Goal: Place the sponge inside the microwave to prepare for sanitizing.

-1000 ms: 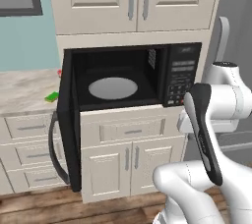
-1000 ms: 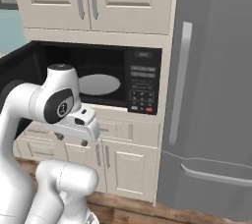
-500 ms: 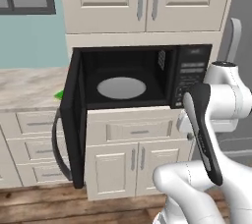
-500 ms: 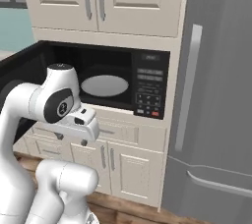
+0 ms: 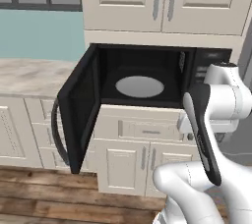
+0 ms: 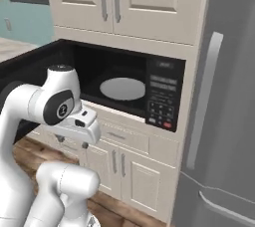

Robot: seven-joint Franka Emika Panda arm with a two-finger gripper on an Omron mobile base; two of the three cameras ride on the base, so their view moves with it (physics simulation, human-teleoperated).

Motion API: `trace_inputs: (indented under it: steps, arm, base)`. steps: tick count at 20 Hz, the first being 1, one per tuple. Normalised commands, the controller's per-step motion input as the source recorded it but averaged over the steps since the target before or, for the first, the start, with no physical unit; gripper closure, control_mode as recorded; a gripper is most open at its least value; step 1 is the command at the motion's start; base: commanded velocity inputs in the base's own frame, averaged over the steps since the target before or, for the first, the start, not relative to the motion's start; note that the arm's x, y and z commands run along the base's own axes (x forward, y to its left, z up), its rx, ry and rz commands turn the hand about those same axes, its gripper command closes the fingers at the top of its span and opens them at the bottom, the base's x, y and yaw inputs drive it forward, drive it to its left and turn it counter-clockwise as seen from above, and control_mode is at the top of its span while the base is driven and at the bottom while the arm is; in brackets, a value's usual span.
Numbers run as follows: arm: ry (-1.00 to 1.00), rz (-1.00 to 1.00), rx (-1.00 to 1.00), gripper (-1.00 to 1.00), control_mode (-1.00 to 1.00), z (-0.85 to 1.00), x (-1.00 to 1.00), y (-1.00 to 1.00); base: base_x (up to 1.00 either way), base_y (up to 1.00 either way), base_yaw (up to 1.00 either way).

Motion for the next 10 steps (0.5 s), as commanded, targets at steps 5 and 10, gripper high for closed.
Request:
trace_inputs:
  steps: [5, 10]
  arm:
    - [0.0, 0.0, 0.0, -1.0, 1.0, 0.0, 0.0, 0.0]
    - [0.0, 0.0, 0.0, -1.0, 1.0, 0.0, 0.0, 0.0]
  base:
    - [-0.04, -0.41, 0.45]
    - [-0.03, -0.26, 0.45]
